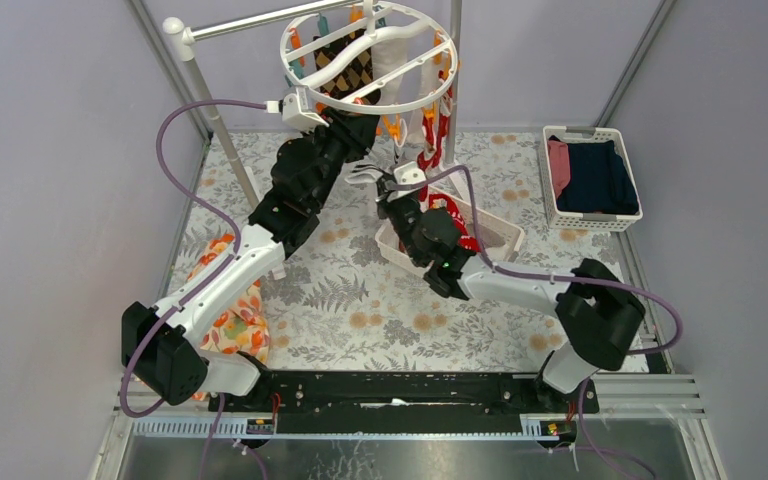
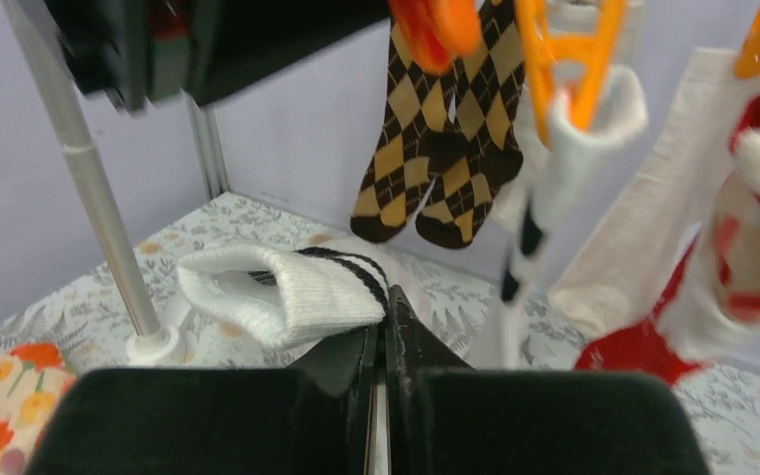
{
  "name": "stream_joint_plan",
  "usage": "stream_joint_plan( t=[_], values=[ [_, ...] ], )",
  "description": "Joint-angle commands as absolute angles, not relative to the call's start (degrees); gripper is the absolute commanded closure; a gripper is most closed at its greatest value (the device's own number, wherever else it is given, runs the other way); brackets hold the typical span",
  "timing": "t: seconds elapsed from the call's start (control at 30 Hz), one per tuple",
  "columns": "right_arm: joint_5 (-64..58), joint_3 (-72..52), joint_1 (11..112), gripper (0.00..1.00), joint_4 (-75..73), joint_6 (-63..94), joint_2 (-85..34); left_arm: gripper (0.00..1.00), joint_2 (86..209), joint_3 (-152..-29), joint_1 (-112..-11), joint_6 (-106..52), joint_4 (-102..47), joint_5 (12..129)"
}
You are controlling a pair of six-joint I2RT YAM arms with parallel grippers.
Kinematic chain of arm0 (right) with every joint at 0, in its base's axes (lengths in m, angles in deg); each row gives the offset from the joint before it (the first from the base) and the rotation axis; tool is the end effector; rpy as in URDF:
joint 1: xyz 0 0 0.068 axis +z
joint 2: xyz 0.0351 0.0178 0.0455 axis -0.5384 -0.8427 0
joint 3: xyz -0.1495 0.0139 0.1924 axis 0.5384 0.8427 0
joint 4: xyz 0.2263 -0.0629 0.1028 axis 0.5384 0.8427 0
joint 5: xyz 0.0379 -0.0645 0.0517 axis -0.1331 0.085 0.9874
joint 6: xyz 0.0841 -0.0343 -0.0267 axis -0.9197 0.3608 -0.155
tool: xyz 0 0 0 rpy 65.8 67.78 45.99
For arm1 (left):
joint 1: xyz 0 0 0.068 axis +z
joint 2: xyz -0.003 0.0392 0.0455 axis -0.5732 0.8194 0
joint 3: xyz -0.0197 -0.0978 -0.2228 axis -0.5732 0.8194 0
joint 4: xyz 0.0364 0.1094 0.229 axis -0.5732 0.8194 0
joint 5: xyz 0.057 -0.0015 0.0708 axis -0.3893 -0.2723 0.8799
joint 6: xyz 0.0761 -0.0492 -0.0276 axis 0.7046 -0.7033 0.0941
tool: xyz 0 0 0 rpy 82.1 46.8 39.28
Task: Clip the socks to the hanger
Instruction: Clamp the sock onto the hanger.
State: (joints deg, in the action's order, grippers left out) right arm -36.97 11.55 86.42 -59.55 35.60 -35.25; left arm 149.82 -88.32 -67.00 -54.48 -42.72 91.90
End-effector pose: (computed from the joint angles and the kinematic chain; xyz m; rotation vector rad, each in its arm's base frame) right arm 0.2608 0.2935 0.3105 -0.3165 1.1958 0.3449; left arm 0.3249 -0.1801 0.3965 -0.2939 1.4352 -0.8651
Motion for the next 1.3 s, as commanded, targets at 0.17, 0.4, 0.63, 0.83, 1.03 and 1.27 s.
stream_joint_plan(
  t=[0.17, 0.4, 0.63, 0.83, 1.03, 1.27],
  values=[
    [-47.4, 0.1, 88.1, 1.00, -70.3, 40.0, -42.9, 0.92, 149.9, -89.2, -66.3, -54.8, -42.7, 91.1],
    [-48.9, -2.2, 84.9, 1.00, -63.5, 32.3, -42.1, 0.92, 149.6, -89.3, -66.1, -55.0, -42.8, 90.7],
    [-48.2, -4.2, 82.2, 1.00, -56.2, 25.8, -40.8, 0.92, 149.3, -89.2, -66.0, -55.4, -42.9, 90.2],
    [-48.5, -7.1, 81.0, 1.00, -50.3, 19.1, -40.9, 0.92, 148.8, -89.0, -66.0, -55.5, -42.8, 90.1],
    [-46.3, -8.4, 80.6, 1.00, -48.5, 15.4, -40.0, 0.92, 148.7, -88.8, -66.0, -55.5, -42.8, 90.1],
    [-44.1, -9.1, 80.7, 1.00, -47.1, 15.1, -39.8, 0.92, 148.9, -88.6, -66.0, -55.8, -43.2, 89.9]
  ],
)
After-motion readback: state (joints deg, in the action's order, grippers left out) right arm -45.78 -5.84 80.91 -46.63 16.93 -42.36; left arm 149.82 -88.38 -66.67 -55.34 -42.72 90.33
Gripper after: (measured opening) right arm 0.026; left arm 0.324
